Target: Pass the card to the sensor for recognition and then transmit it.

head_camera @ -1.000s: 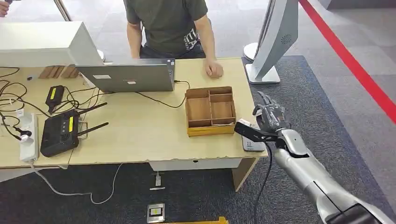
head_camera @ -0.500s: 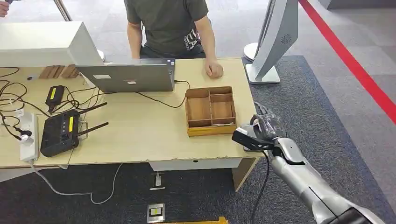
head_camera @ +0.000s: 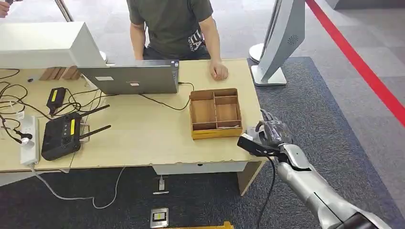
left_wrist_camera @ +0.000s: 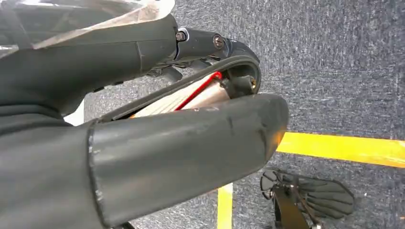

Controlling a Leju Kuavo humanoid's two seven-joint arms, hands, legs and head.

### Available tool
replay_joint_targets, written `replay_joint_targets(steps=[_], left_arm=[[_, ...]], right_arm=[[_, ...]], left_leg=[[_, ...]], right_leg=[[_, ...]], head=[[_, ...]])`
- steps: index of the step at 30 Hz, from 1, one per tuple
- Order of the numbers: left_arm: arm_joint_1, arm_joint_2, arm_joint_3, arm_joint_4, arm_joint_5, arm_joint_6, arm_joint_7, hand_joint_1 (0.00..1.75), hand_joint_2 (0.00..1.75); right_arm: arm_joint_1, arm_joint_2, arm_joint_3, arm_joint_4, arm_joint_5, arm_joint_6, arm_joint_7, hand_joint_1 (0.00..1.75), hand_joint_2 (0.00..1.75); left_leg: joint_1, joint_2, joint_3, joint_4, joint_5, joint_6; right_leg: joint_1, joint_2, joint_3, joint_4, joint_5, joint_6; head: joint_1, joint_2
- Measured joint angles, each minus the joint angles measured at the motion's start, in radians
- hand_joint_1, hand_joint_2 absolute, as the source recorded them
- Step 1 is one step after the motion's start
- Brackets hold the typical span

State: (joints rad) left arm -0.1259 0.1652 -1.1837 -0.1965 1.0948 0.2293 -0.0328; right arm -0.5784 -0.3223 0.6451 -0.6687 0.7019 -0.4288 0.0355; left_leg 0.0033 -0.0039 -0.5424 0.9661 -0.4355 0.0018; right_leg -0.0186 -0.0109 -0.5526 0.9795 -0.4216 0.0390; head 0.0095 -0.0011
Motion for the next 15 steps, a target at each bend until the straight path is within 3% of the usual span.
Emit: replay_joint_targets(steps=[15], left_arm=[[0.0,0.004,0.0,0.0,0.003,0.0,-0.001,0.0,0.0]], right_arm=[[0.0,0.005,0.013,0.026,-0.011,0.0,-0.006,1.75,1.75]], left_leg=[[0.0,0.0,0.0,0.0,0.0,0.0]], right_leg=[[0.0,0.0,0.001,0.0,0.0,0.0]], head=[[0.0,0.0]])
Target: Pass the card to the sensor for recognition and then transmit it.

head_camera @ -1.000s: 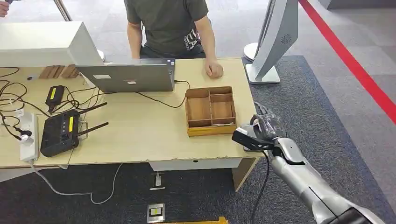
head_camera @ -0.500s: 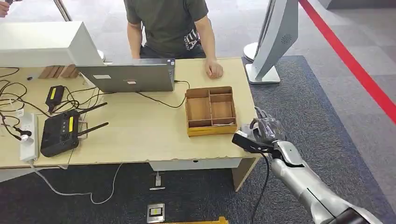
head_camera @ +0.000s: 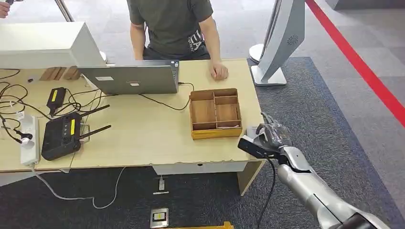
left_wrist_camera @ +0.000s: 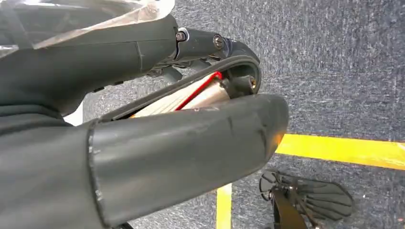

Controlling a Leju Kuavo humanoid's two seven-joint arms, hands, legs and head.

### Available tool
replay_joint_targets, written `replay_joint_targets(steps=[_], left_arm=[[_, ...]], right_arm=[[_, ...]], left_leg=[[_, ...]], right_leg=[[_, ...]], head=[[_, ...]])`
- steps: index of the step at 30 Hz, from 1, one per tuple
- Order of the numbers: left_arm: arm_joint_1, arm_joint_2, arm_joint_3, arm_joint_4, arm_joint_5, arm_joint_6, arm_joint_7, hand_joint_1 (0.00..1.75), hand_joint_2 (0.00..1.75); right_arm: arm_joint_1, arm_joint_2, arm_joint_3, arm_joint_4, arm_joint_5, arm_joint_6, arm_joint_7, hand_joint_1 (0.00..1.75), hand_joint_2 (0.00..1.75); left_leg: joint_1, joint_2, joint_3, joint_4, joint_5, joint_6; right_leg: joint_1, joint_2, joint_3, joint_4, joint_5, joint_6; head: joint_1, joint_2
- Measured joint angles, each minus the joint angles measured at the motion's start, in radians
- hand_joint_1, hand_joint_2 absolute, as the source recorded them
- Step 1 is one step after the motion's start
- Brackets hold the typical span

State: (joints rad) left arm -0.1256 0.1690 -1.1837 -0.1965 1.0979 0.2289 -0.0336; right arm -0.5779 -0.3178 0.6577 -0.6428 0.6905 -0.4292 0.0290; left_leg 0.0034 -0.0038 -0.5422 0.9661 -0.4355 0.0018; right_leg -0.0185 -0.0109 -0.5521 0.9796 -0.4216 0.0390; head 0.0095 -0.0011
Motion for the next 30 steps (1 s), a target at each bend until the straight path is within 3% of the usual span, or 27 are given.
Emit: replay_joint_targets(steps=[15,18,25,30], left_arm=[[0.001,0.0,0.0,0.0,-0.001,-0.001,-0.002,0.0,0.0],[0.001,0.0,0.0,0.0,-0.006,-0.002,-0.004,0.0,0.0],[0.002,0.0,0.0,0.0,-0.03,-0.02,-0.018,0.0,0.0],[0.002,0.0,0.0,0.0,-0.034,-0.021,-0.01,0.0,0.0]], right_arm=[[-0.039,0.018,0.032,0.033,-0.011,-0.026,-0.014,1.75,1.75],[-0.075,0.016,0.041,0.021,0.006,-0.021,0.018,1.75,1.75],[-0.205,-0.014,0.061,-0.116,0.099,0.091,0.14,1.75,1.75],[-0.285,-0.014,0.074,-0.218,0.191,0.172,0.18,1.75,1.75]], left_leg=[[0.0,0.0,-0.001,0.0,0.0,0.0],[0.0,0.0,0.0,0.0,0.0,0.0],[0.0,0.001,0.0,0.0,0.001,0.0],[0.0,0.001,0.0,0.0,0.001,0.0]], right_leg=[[0.0,0.0,0.0,0.0,0.0,0.0],[0.0,0.0,0.0,0.0,0.0,0.0],[0.0,0.0,0.0,0.001,0.002,-0.001],[0.0,0.001,-0.001,0.001,0.001,-0.002]], head=[[0.0,0.0],[0.0,0.0],[0.0,0.0],[0.0,0.0]])
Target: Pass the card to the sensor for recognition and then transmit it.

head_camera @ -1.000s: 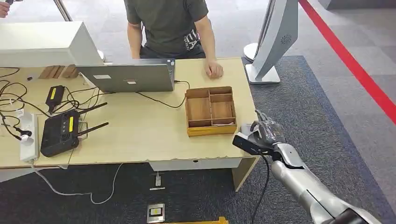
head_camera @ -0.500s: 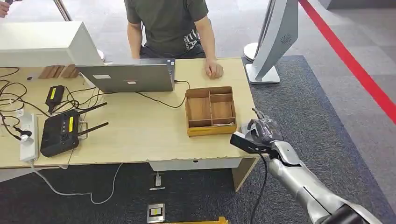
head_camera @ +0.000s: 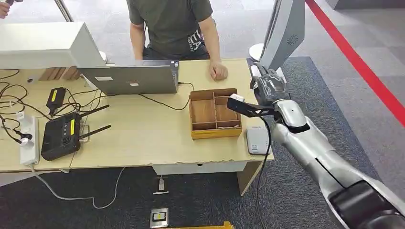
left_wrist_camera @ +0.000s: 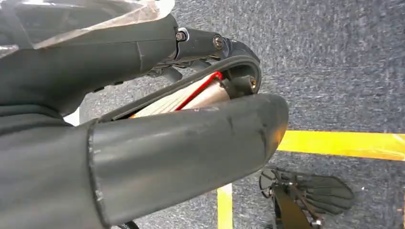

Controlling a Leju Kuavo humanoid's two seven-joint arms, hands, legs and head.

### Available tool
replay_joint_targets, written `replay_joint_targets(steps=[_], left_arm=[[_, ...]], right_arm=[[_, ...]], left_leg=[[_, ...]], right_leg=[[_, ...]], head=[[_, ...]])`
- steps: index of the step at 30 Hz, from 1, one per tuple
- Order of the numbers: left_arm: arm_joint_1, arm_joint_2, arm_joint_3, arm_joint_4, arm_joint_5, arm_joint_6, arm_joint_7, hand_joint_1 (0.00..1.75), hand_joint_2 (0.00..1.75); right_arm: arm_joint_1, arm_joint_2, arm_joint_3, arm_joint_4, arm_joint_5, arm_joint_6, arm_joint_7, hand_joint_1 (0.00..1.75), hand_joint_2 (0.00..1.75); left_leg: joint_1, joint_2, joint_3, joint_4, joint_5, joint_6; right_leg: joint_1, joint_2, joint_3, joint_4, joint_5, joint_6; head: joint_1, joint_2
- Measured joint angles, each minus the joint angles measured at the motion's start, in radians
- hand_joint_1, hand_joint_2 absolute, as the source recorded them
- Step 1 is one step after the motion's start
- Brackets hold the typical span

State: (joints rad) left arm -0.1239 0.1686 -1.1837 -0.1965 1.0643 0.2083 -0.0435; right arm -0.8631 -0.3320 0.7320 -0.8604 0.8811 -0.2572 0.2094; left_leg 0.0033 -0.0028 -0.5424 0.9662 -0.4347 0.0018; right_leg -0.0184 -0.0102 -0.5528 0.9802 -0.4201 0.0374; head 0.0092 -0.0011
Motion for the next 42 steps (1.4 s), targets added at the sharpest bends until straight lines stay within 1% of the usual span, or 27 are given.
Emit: replay_joint_targets(steps=[5,7,13,19,29,39,40,42], left_arm=[[-0.001,-0.001,0.0,0.0,-0.006,-0.002,0.002,0.0,0.0],[-0.001,-0.003,0.0,0.0,-0.009,-0.002,0.0,0.0,0.0],[-0.001,-0.007,0.0,0.0,-0.015,-0.008,0.002,0.0,0.0],[-0.001,-0.009,0.0,0.0,-0.019,-0.012,0.013,0.0,0.0],[0.0,-0.009,0.0,0.0,-0.019,-0.013,0.006,0.0,0.0],[0.0,-0.01,0.0,0.0,-0.026,-0.02,0.013,0.0,0.0],[0.0,-0.01,0.0,0.0,-0.027,-0.02,0.013,0.0,0.0],[0.0,-0.01,-0.001,0.0,-0.027,-0.02,0.013,0.0,0.0]], right_arm=[[-0.056,0.032,0.013,-0.037,0.047,0.031,0.002,1.75,1.75],[-0.072,0.053,0.02,-0.035,0.057,0.032,-0.013,1.75,1.75],[-0.104,0.104,0.04,-0.007,0.07,0.028,-0.026,1.75,1.75],[-0.116,0.139,0.054,0.037,0.064,0.026,-0.034,1.75,1.75],[-0.132,0.177,0.061,0.118,0.048,0.008,-0.055,1.75,1.75],[-0.138,0.191,0.062,0.161,0.042,0.004,-0.048,1.75,1.75],[-0.138,0.191,0.062,0.164,0.041,0.003,-0.046,0.0,0.0],[-0.136,0.189,0.062,0.168,0.047,-0.01,-0.039,0.0,0.0]], left_leg=[[0.001,0.0,0.0,0.0,0.0,0.0],[0.001,0.0,0.0,0.0,0.0,0.0],[0.001,0.0,0.0,0.0,0.0,0.0],[0.001,0.0,0.0,0.0,0.0,0.0],[0.001,0.0,0.0,0.0,0.0,0.0],[0.001,0.0,0.0,0.0,0.0,0.0],[0.001,0.0,0.0,0.0,0.0,0.0],[0.001,0.0,0.0,0.0,0.0,0.0]], right_leg=[[0.001,0.0,0.0,0.0,0.0,0.0],[0.001,0.0,0.0,0.0,0.0,0.0],[0.001,0.0,0.0,0.0,0.0,0.0],[0.001,0.0,0.0,0.0,0.0,0.0],[0.001,0.0,0.0,0.0,0.0,0.0],[0.001,0.0,0.0,0.0,0.0,0.0],[0.001,0.0,0.0,0.0,0.0,0.0],[0.001,0.0,-0.001,0.0,0.0,0.0]], head=[[0.0,0.0],[0.0,0.0],[0.0,0.0],[0.0,0.0],[0.0,0.0],[0.0,0.0],[0.0,0.0],[0.0,0.0]])
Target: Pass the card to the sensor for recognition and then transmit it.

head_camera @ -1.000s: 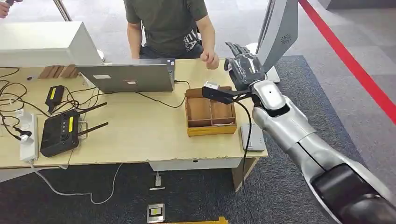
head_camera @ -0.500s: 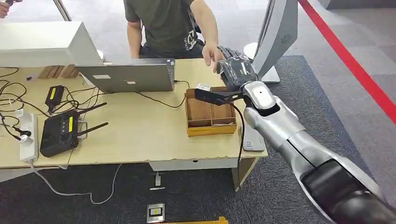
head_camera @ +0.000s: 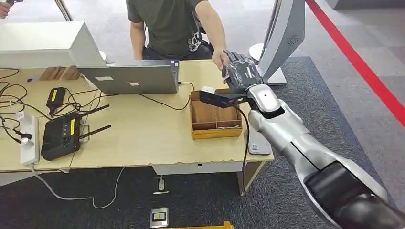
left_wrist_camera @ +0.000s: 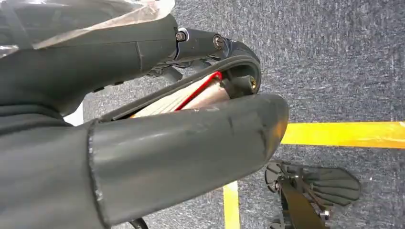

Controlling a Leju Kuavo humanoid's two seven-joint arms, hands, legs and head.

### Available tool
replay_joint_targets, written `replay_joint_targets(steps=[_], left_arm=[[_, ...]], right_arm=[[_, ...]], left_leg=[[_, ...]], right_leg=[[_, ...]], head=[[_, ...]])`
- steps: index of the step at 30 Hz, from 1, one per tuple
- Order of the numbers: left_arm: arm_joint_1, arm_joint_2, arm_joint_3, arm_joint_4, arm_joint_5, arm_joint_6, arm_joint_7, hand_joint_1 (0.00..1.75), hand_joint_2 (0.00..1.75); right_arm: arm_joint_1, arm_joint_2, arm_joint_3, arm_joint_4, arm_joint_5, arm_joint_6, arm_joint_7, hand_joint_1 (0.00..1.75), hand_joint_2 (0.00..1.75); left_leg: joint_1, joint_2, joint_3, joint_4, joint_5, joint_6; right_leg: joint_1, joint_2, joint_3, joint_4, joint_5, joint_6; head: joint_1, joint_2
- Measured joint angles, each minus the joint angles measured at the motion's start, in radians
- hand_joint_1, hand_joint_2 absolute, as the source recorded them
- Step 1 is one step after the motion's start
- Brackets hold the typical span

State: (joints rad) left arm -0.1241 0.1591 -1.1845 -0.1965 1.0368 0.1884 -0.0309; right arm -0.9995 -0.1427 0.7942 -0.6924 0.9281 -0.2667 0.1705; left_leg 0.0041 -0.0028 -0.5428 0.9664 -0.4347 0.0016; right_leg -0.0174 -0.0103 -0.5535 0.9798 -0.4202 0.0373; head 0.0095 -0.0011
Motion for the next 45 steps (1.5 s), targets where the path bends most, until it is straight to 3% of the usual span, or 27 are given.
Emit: replay_joint_targets(steps=[3,16,25,29,36,43,44,45], left_arm=[[0.0,0.0,0.0,0.0,-0.001,0.0,0.0,0.0,0.0],[0.0,0.0,0.0,0.0,0.005,0.0,0.021,0.0,0.0],[0.002,0.0,0.0,0.0,0.009,0.003,0.04,0.0,0.0],[0.002,0.0,0.0,0.0,0.012,0.005,0.032,0.0,0.0],[0.002,0.005,0.0,0.0,0.014,0.016,0.013,0.0,0.0],[0.002,0.005,0.0,0.0,0.016,0.019,-0.004,0.0,0.0],[0.001,0.005,0.0,0.0,0.016,0.019,-0.002,0.0,0.0],[0.001,0.005,0.0,0.0,0.016,0.019,0.001,0.0,0.0]], right_arm=[[0.001,-0.004,0.0,0.001,-0.001,-0.035,-0.008,0.0,0.0],[0.02,-0.036,-0.009,-0.023,-0.009,-0.038,0.004,0.0,0.0],[0.177,-0.127,-0.07,-0.205,-0.18,-0.044,0.007,0.0,0.0],[0.268,-0.184,-0.101,-0.32,-0.267,0.001,0.037,0.0,0.0],[0.355,-0.253,-0.126,-0.493,-0.269,0.014,0.081,0.0,0.0],[0.387,-0.276,-0.135,-0.599,-0.224,0.031,0.085,0.0,0.0],[0.389,-0.277,-0.135,-0.609,-0.212,0.039,0.085,0.0,1.75],[0.391,-0.277,-0.135,-0.616,-0.202,0.045,0.085,0.0,1.75]], left_leg=[[0.0,0.0,0.0,0.0,0.0,0.0],[0.0,0.0,0.0,0.0,0.0,0.0],[0.0,0.0,0.0,0.0,0.0,0.0],[0.0,0.0,0.0,0.0,-0.001,0.0],[0.0,0.0,0.0,0.0,-0.001,0.0],[0.0,0.0,0.0,0.0,-0.001,0.0],[0.0,0.0,0.0,0.0,-0.001,0.0],[0.0,0.0,0.0,0.0,-0.001,0.0]], right_leg=[[0.0,0.0,0.0,0.0,0.0,0.0],[0.0,0.0,0.0,0.0,0.0,0.0],[0.0,0.0,0.0,-0.001,0.0,0.0],[0.0,0.0,0.0,-0.001,0.0,0.0],[0.0,0.0,0.0,-0.001,0.0,0.0],[0.0,0.0,0.0,0.0,0.0,0.0],[0.0,0.0,0.0,0.0,0.0,0.0],[0.0,0.0,0.0,-0.001,0.0,0.0]], head=[[0.0,0.0],[0.0,0.0],[0.0,0.0],[0.0,0.0],[0.0,0.0],[0.0,0.0],[0.0,0.0],[0.0,0.0]])
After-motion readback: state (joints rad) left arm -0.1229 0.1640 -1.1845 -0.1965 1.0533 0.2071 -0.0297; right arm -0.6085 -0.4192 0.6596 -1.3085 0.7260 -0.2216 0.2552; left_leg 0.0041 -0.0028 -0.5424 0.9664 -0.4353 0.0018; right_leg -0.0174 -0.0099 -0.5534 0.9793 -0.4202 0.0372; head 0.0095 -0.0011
